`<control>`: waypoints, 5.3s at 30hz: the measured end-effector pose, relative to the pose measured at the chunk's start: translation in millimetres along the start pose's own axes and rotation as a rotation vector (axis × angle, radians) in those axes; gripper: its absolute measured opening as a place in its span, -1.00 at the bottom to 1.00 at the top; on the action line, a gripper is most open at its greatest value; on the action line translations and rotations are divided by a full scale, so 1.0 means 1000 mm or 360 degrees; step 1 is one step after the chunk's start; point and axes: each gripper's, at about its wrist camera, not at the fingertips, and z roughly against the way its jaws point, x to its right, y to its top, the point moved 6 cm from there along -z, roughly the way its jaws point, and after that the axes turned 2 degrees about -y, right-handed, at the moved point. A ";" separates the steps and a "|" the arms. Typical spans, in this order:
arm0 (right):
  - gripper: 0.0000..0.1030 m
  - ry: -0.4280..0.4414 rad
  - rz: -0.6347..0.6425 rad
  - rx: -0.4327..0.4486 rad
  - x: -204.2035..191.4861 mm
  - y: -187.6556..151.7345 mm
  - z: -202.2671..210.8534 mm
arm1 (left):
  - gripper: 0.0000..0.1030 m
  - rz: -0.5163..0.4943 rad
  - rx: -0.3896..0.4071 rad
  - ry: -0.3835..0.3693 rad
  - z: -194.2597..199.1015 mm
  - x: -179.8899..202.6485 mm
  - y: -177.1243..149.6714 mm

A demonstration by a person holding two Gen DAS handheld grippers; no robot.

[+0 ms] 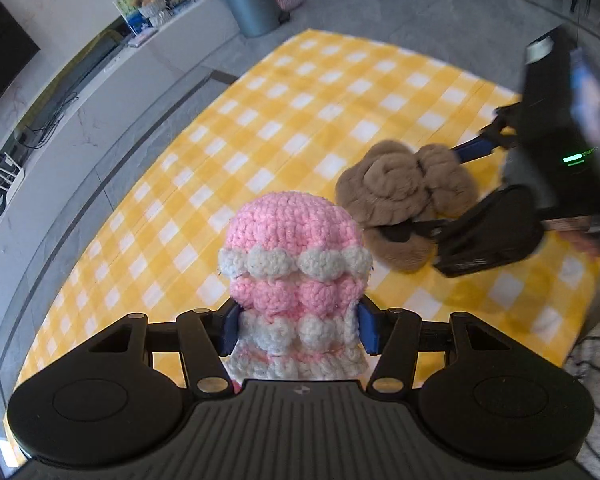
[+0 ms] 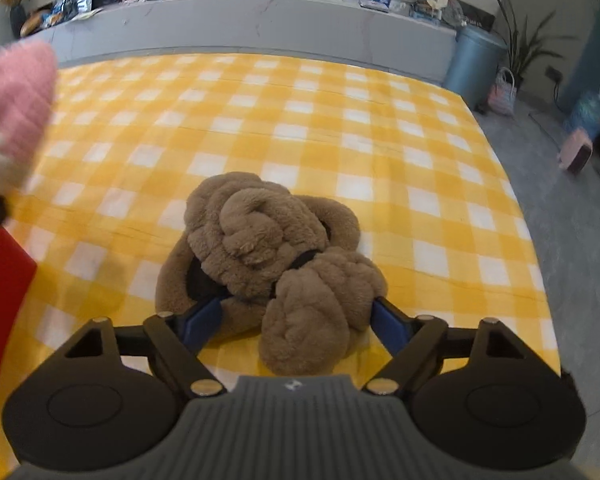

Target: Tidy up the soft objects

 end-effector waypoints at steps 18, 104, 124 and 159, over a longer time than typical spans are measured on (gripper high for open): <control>-0.38 0.0014 -0.0217 0.0020 0.011 0.006 0.018 | 0.25 0.0233 0.0229 -0.0066 0.114 -0.038 -0.086; 0.61 0.0207 0.0831 0.0238 -0.383 0.086 0.069 | 0.27 0.1551 0.0948 -0.0056 0.165 -0.160 -0.320; 0.69 0.0266 0.0541 0.0447 -0.326 0.084 0.135 | 0.79 0.1545 0.0663 0.0177 0.115 -0.152 -0.293; 0.92 0.0150 0.0085 0.0664 -0.209 -0.006 0.184 | 0.85 0.1381 0.1252 0.0540 0.192 -0.077 -0.219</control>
